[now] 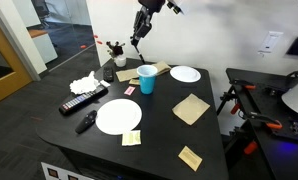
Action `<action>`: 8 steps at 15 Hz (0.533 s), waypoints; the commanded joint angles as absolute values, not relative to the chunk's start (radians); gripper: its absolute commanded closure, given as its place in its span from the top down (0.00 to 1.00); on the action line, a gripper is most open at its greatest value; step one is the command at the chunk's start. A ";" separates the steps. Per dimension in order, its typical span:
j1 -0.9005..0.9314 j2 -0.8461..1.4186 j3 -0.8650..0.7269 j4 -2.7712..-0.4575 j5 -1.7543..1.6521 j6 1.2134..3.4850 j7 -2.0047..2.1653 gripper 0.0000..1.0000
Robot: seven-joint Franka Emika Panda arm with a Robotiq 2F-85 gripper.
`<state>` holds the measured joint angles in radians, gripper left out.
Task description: Remove the marker from the blue cup
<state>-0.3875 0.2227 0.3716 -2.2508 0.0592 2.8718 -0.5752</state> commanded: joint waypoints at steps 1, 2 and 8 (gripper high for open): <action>-0.450 0.160 0.470 -2.260 0.203 2.742 -0.727 0.03; -0.455 0.147 0.484 -2.261 0.238 2.702 -0.761 0.03; -0.194 0.059 0.232 -2.294 0.305 2.524 -0.782 0.03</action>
<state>-0.2850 0.1248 0.3202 -2.2521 0.3095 2.5772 -0.8118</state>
